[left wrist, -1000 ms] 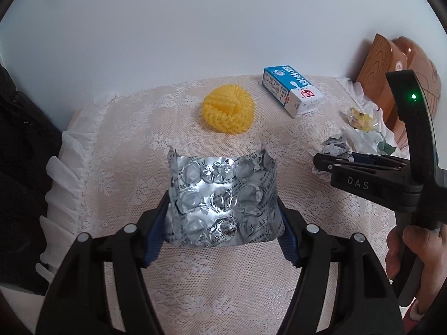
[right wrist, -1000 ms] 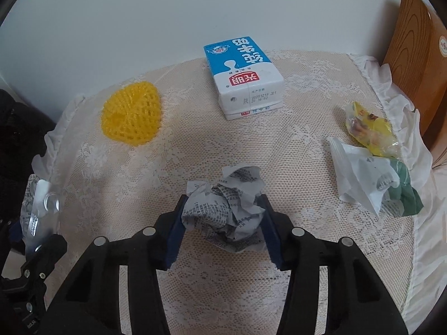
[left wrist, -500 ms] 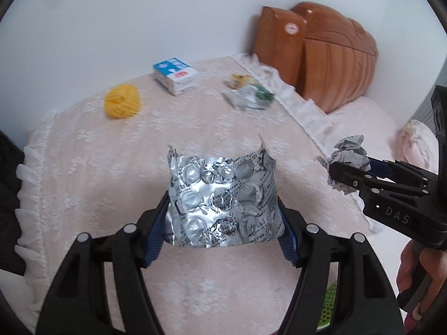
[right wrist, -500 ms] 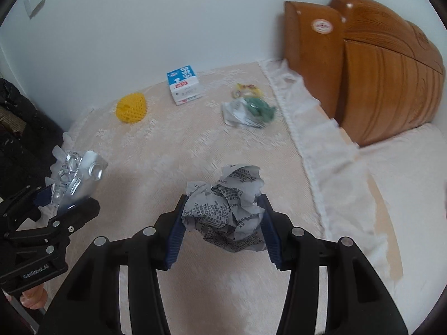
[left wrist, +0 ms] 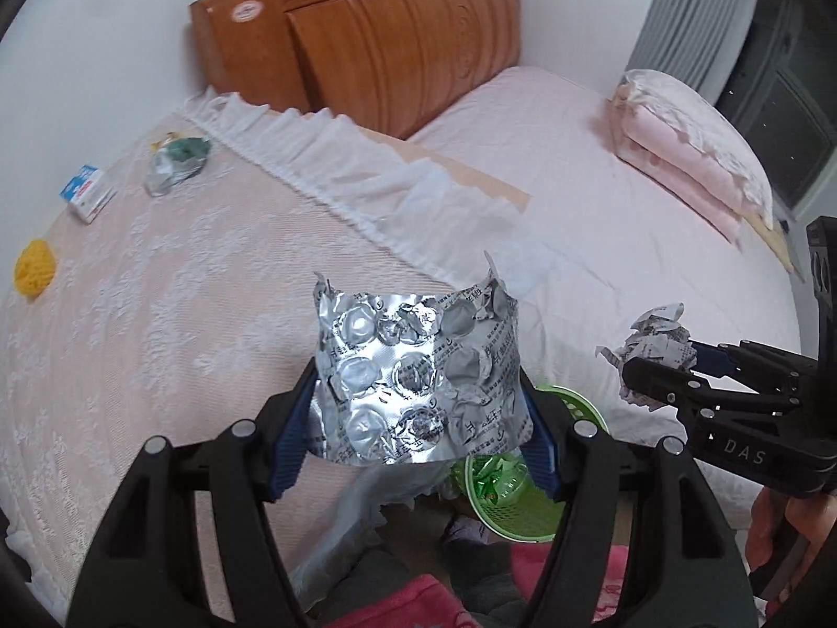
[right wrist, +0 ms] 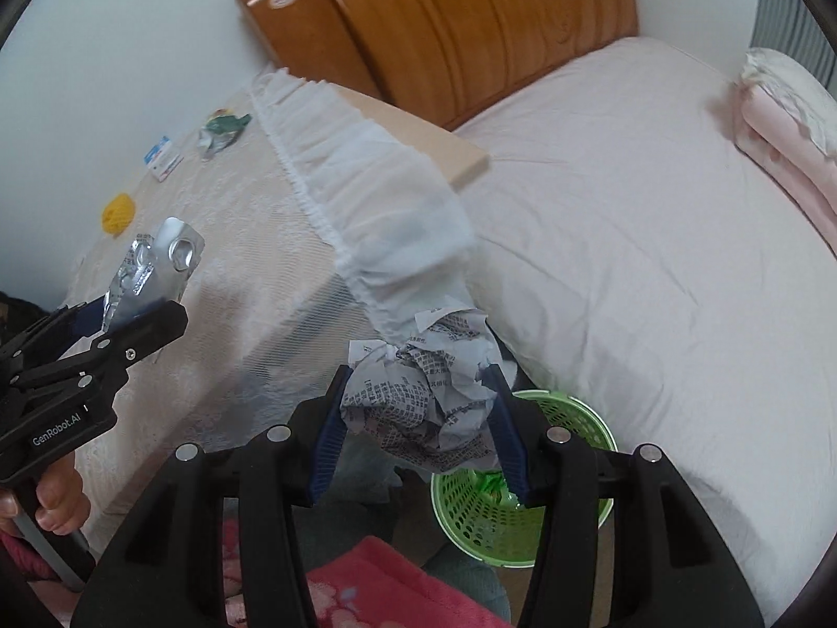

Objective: Collect trash
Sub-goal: 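Carry the newspaper over the wastebasket and open the right tool, then lower the blister pack over the wastebasket and open the left tool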

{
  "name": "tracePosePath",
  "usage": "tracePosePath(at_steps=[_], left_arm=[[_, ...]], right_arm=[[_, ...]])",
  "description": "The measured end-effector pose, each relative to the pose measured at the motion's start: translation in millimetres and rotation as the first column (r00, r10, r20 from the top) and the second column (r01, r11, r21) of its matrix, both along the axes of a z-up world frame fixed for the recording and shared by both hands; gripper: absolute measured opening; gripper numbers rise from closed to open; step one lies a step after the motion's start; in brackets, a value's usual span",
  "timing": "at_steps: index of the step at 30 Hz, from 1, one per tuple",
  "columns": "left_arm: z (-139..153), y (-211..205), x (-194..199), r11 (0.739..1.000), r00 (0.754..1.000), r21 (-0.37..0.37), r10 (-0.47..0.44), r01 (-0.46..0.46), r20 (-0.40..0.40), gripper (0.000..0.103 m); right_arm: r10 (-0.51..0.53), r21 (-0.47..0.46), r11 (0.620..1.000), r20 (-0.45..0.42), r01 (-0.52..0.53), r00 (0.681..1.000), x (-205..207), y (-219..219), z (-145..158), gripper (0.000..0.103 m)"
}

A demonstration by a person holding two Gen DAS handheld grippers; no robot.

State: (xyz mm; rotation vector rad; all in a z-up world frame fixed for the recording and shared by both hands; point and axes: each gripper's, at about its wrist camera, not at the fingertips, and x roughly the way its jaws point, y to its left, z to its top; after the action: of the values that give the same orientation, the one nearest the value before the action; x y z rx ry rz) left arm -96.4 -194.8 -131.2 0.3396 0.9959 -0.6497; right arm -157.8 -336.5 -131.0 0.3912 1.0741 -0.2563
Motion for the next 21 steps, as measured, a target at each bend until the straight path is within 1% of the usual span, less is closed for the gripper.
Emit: tracePosePath(at_steps=[5,10,13,17,18,19,20,21], left_arm=[[3,-33,-22,0.997,0.997,-0.001,-0.08,0.08,0.02,0.065],[2,-45,-29,0.996,0.995,0.004,-0.094,0.094,0.017,0.065],[1,-44,-30,0.997,0.997,0.015,-0.078,0.078,0.019,0.065],[1,-38,-27,0.999,0.999,0.018,-0.05,0.049,0.018,0.065],[0,-36,-27,0.999,0.999,0.019,-0.044,0.043,0.019,0.065],[0,-35,-26,0.999,0.999,0.02,-0.039,0.038,0.018,0.065],[0,-35,-25,0.999,0.999,0.021,-0.034,0.034,0.016,0.065],[0,-34,-25,0.999,0.999,0.021,-0.031,0.031,0.014,0.065]], right_arm=[[-0.049,-0.01,0.999,0.021,0.05,0.999,-27,-24,2,0.052],[-0.063,0.01,0.998,-0.002,0.063,0.998,-37,-38,-7,0.052],[-0.049,0.015,0.999,-0.062,0.05,0.997,-43,-43,-19,0.052],[-0.045,0.065,0.996,-0.188,0.059,0.981,-55,-43,-54,0.055],[-0.054,0.074,0.995,-0.215,0.072,0.975,-57,-43,-61,0.058],[-0.066,0.079,0.993,-0.226,0.086,0.972,-59,-43,-64,0.067],[-0.089,0.088,0.99,-0.232,0.112,0.969,-60,-45,-67,0.079],[-0.108,0.093,0.987,-0.226,0.131,0.968,-61,-47,-66,0.084]])
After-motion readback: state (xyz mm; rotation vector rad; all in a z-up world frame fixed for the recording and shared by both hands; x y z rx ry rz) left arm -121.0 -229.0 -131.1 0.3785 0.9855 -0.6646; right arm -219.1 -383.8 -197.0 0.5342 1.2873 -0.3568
